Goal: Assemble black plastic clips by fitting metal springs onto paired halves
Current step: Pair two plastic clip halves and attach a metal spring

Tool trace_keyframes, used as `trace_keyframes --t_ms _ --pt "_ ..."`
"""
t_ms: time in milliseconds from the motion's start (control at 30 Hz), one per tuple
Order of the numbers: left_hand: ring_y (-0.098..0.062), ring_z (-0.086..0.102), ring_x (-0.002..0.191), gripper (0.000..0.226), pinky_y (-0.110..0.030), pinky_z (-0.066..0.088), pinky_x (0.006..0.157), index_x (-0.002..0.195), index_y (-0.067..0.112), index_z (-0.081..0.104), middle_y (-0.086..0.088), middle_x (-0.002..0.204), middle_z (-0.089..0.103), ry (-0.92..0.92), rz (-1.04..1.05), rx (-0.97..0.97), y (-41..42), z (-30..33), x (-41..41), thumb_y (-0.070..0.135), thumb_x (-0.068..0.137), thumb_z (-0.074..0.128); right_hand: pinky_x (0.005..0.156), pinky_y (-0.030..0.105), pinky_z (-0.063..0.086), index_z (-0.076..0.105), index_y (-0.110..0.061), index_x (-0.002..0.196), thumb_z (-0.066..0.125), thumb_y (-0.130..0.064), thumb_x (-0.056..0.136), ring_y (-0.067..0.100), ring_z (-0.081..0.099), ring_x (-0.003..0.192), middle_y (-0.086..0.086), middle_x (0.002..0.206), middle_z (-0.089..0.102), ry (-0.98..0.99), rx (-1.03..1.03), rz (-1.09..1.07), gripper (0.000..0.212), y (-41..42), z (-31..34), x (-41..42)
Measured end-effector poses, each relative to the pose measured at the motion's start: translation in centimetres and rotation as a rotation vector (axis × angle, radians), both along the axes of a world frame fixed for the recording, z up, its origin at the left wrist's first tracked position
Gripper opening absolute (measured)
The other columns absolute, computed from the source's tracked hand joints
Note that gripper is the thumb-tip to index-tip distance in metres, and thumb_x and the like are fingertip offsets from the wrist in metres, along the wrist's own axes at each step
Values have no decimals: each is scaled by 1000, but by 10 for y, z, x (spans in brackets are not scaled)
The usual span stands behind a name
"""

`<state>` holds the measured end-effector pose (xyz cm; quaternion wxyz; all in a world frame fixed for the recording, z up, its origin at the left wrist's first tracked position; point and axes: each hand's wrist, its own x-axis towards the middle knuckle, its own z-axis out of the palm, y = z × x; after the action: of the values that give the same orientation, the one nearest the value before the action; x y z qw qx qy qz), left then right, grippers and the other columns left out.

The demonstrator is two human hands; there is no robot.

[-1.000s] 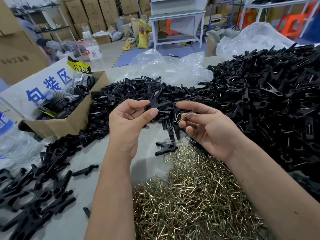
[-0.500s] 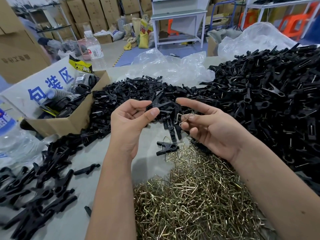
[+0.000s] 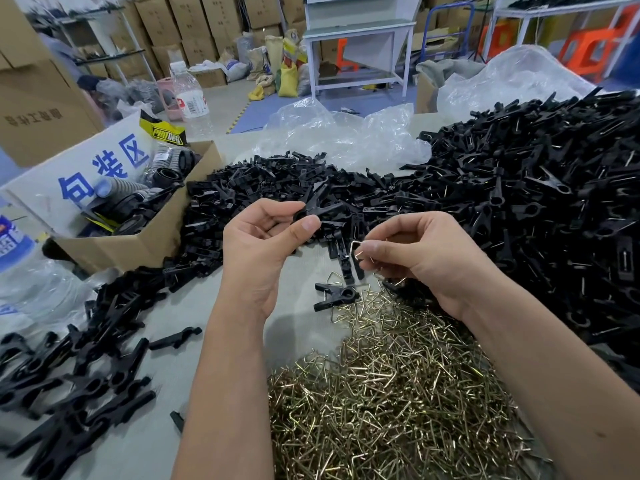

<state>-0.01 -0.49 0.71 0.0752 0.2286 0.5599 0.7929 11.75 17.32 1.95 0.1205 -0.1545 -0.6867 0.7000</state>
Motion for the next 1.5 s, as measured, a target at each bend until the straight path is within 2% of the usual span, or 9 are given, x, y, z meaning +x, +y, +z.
trace_keyframes --t_ms 167,300,500,733,867,967,1133,1333,1500 --pt "-34 67 90 27 -32 56 77 80 27 80 2 76 72 7 2 -13 1 -1 0 27 56 93 59 12 49 81 -15 75 90 -14 77 1 60 58 -1 67 74 -107 300 65 10 1 -2 0" --pt "-34 66 91 27 -32 55 76 80 27 80 1 76 72 4 2 -19 1 -1 -1 27 56 93 64 29 55 78 -23 75 89 -16 80 8 61 60 4 71 73 -119 501 48 14 2 -1 0" --pt "-34 67 91 28 -33 56 77 80 26 81 1 77 72 -2 7 -27 0 -2 -2 28 55 94 65 29 61 78 -19 92 67 -5 99 21 77 64 7 71 77 -195 483 135 19 3 -3 0" --pt "-11 67 77 24 -23 54 68 79 28 81 7 76 71 31 5 -61 -1 -3 -4 19 60 94 70 21 57 81 -35 80 84 -20 86 3 71 71 -14 75 76 -65 645 79 15 8 -2 0" --pt "-8 66 74 24 -22 54 69 80 27 81 6 77 71 49 -6 -62 -1 -5 -4 15 62 92 69 37 63 79 -18 83 79 -5 90 24 75 68 4 73 77 3 520 79 15 9 -4 0" --pt "-9 64 76 25 -23 55 71 81 26 81 6 77 70 50 -15 -70 -1 -6 -4 12 63 91 63 30 61 75 -8 91 71 5 93 27 76 65 14 73 76 71 342 62 14 8 -4 -1" --pt "-8 65 75 26 -23 56 71 81 26 81 7 76 70 68 -22 -74 -1 -6 -5 17 59 93 67 30 64 77 -12 94 70 0 95 25 78 68 10 73 77 -43 444 153 14 6 -4 0" --pt "-11 69 74 28 -23 57 72 83 23 81 2 75 73 132 -88 -112 -1 -6 -2 16 60 94 61 24 61 73 0 89 69 4 90 30 77 78 13 79 75 126 -272 -50 5 3 8 0" --pt "-13 74 79 26 -22 58 75 81 20 81 -1 80 77 163 -163 -142 1 -4 2 8 60 91 55 22 54 79 -15 74 78 -6 86 15 72 70 7 80 78 97 -152 -102 15 -3 11 -1"
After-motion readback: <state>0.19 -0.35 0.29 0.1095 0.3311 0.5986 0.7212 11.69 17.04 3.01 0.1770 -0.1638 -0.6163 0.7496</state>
